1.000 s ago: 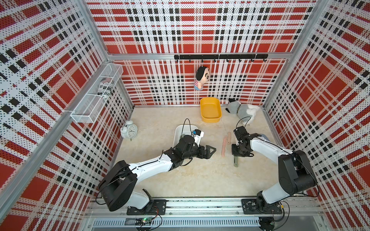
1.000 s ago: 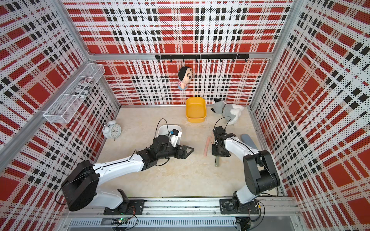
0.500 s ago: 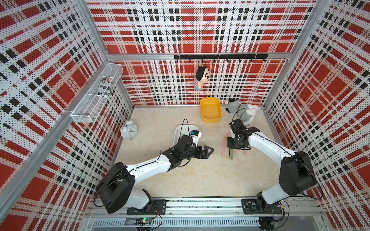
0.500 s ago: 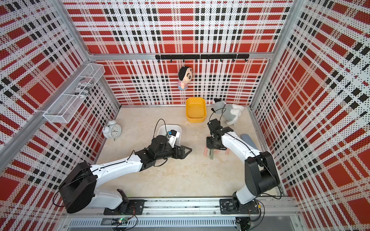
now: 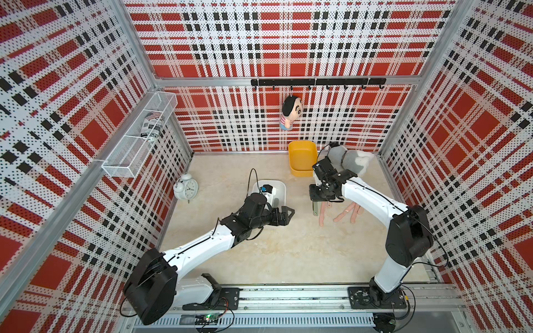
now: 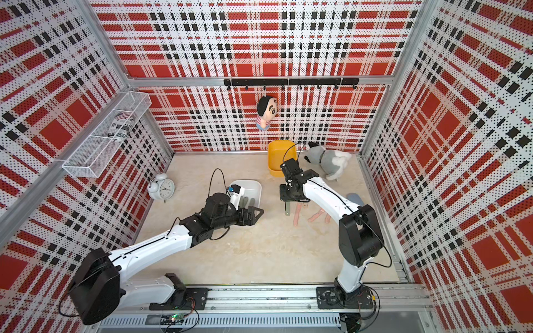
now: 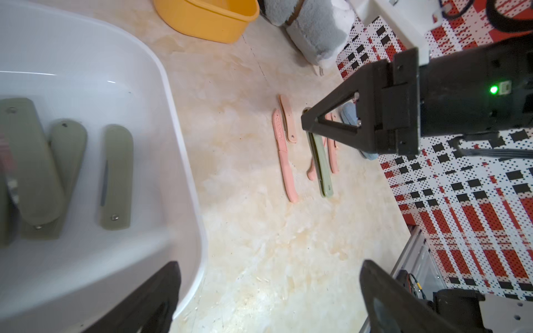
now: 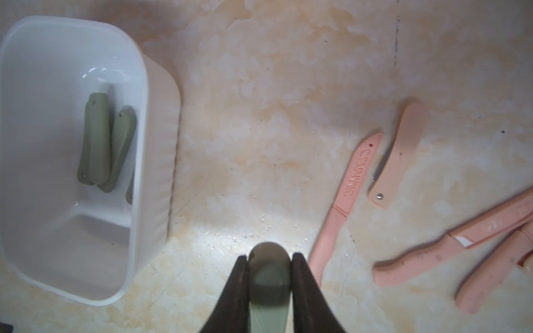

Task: Place the fruit knives into the storage box by color
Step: Place the fruit knife in the storage box.

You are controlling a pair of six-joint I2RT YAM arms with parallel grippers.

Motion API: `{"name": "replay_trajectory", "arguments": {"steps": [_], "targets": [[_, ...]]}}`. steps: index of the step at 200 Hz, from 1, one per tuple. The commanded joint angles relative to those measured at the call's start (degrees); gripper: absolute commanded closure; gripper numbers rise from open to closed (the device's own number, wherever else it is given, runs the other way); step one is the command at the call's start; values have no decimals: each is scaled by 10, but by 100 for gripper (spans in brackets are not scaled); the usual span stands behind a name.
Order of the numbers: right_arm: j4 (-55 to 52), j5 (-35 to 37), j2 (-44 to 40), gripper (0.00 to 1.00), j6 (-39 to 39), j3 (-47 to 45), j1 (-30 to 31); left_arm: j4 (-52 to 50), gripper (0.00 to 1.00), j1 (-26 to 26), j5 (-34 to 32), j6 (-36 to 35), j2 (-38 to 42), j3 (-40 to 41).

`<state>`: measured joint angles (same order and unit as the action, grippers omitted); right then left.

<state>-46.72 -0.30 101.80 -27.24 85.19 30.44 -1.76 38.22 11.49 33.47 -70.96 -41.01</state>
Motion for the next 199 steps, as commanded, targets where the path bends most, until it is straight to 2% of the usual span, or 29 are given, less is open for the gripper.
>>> {"name": "replay_trajectory", "arguments": {"steps": [1,77,137,199], "targets": [[16,-13,32,78,-18,45,28,-25,2,-16,-14,-1,22,22],[22,-41,161,78,-38,226,95,-53,2,-44,-32,8,70,57],[55,-64,241,78,-66,274,118,-18,2,-62,-29,23,90,106],[68,-77,294,77,-77,298,125,-15,2,-66,-26,21,95,112]]}}
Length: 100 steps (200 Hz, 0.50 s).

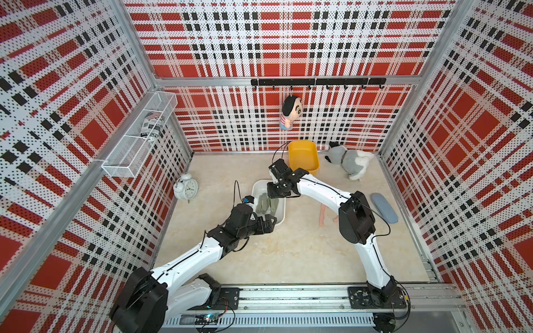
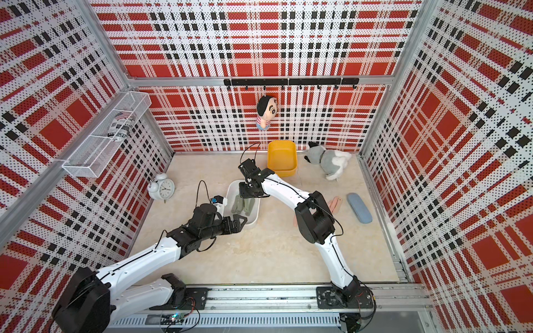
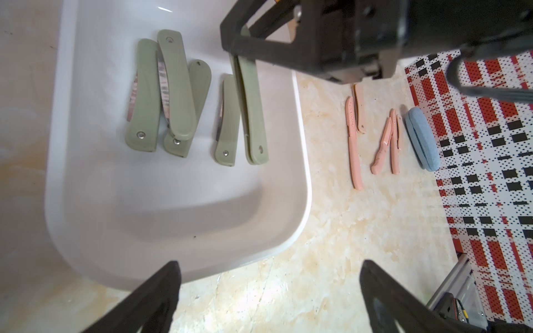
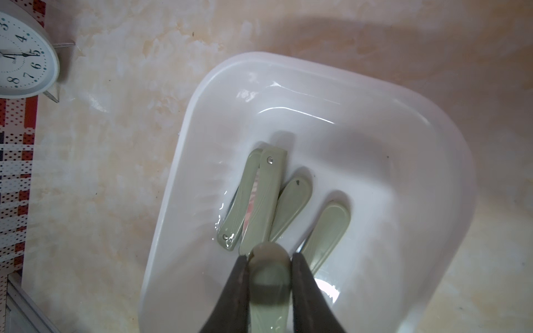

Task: Place the fruit knives into the storage box by color
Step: Place the fruit knife in the storage box.

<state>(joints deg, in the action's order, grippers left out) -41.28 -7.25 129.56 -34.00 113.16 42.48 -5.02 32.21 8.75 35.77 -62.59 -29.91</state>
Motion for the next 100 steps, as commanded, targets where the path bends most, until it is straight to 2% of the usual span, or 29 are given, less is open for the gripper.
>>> {"name": "replay_trajectory", "arguments": {"steps": [1,62,100], "targets": [[14,-8,17,77,-10,18,5,18,2,-6,2,-2,12,1],[12,-8,38,74,-9,22,5,21,2,-9,6,-4,10,3],[10,-7,41,66,-6,24,4,18,1,-11,5,-5,12,3]]}}
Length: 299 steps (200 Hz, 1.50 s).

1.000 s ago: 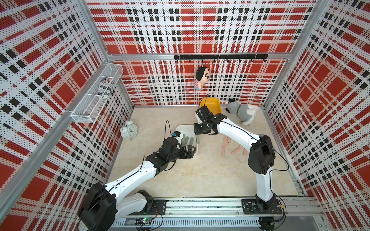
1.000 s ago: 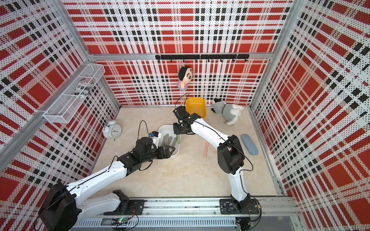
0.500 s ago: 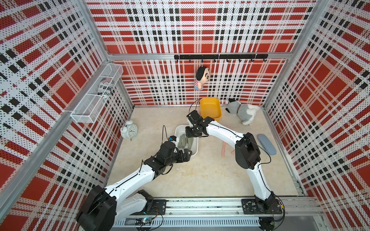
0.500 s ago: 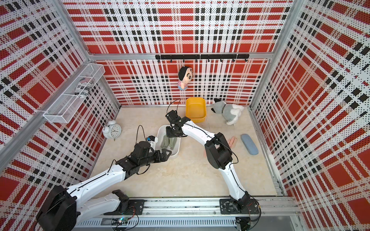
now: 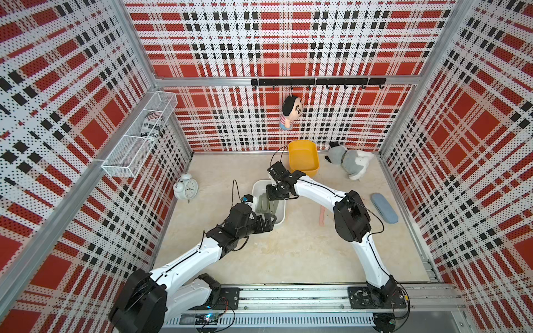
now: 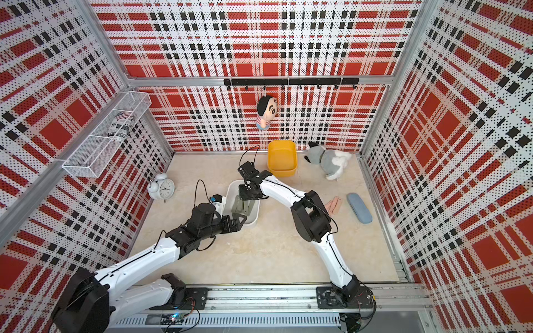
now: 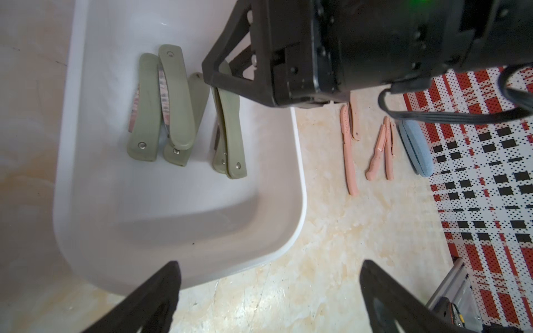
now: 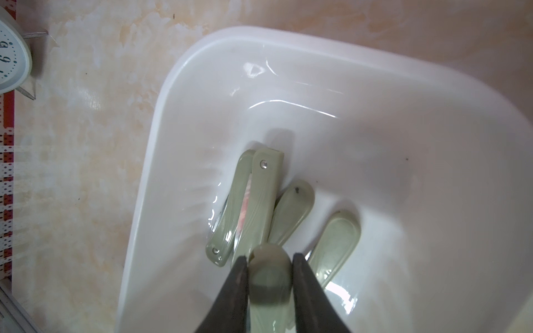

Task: Place the fruit knives into the storage box by color
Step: Place the fruit knife in the storage box, then move the storage box to the center of the board.

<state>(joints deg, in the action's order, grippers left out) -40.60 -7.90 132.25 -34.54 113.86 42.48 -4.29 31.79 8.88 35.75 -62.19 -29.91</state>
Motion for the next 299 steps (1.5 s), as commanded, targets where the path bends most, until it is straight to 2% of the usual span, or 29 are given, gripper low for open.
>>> {"name": "replay_trajectory", "arguments": {"steps": [1,27,53,77,112,144,186,220,232,265,271,299], "targets": [[4,0,14,65,0,17,4,11,1,-7,4,-5,8,3],[-2,3,10,50,1,22,5,7,2,-9,4,-6,10,-1],[5,0,-10,42,5,23,4,-8,2,-10,-1,-9,16,-14],[11,-2,-38,38,11,32,3,-32,2,-19,-9,-18,21,-39],[-1,2,-76,35,21,52,-7,-65,2,-39,-27,-37,12,-88],[-14,16,-121,35,24,33,-27,-107,0,-75,-60,-68,-18,-149],[8,18,-192,35,43,-84,-64,-118,5,-140,-76,-104,-95,-206],[47,6,-239,34,40,-193,-81,-101,13,-171,-58,-117,-177,-227],[66,-7,-250,35,35,-226,-81,-101,16,-172,-42,-115,-199,-235],[100,-47,-253,36,23,-285,-81,-98,20,-172,-65,-112,-245,-244],[107,-52,-253,36,13,-293,-79,-99,20,-190,-68,-112,-252,-247],[130,-72,-247,36,7,-308,-70,-100,21,-182,-90,-112,-281,-258]]}}
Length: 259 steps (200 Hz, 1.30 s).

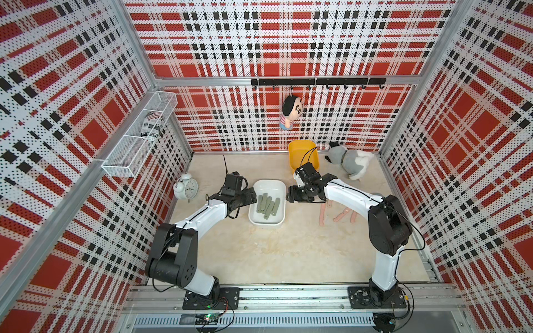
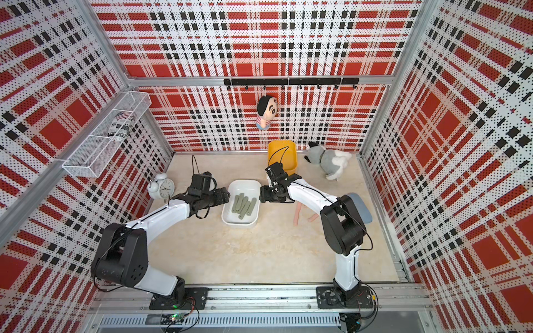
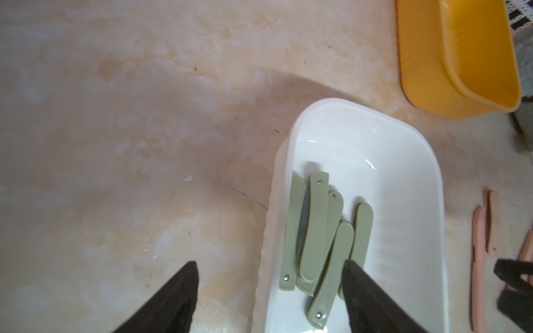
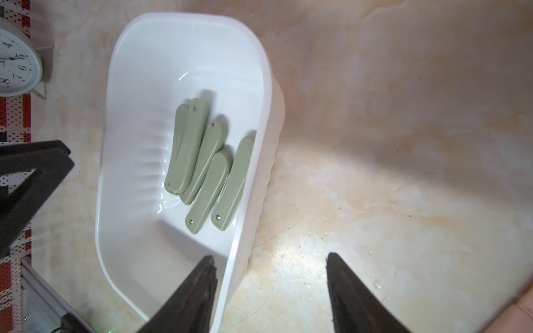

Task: Place the fruit knives into the storage box by color
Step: Move the storage box to the center of the board.

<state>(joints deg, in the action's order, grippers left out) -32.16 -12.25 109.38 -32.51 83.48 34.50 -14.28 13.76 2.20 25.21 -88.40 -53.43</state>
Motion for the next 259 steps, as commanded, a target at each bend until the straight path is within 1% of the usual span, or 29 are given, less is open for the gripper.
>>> {"name": "replay_trajectory", "arguments": {"steps": [1,14,15,17,35,60,85,108,140,173,186,208,226,259], "targets": [[46,-30,-18,37,-13,-4,10,0,21,-1,-23,-7,-20,-23],[51,-40,-9,37,-13,-2,15,0,22,-1,-41,-8,-38,-32],[50,-40,-8,37,-14,-2,16,0,22,14,-43,-7,-40,-32],[50,-42,-7,37,-14,-1,16,0,22,19,-45,-7,-43,-34],[57,-52,3,38,-18,2,21,-3,27,35,-59,-8,-72,-50],[69,-68,9,39,-28,7,29,-11,40,54,-77,-13,-104,-68],[70,-73,12,39,-31,8,38,-14,51,54,-82,-14,-110,-67],[76,-84,17,39,-35,6,44,-16,51,48,-86,-14,-100,-63],[82,-81,13,40,-38,1,47,-21,51,32,-89,-15,-83,-56],[62,-43,-8,40,-26,-7,46,-24,54,26,-88,-18,-83,-57],[61,-38,-15,40,-24,-17,42,-24,57,25,-88,-18,-86,-57],[65,-36,-25,39,-26,-38,35,-26,59,25,-90,-20,-89,-59],[79,-38,-38,39,-27,-59,27,-32,59,24,-100,-22,-88,-62],[76,-38,-52,39,-21,-72,10,-44,59,16,-114,-29,-84,-64]]}}
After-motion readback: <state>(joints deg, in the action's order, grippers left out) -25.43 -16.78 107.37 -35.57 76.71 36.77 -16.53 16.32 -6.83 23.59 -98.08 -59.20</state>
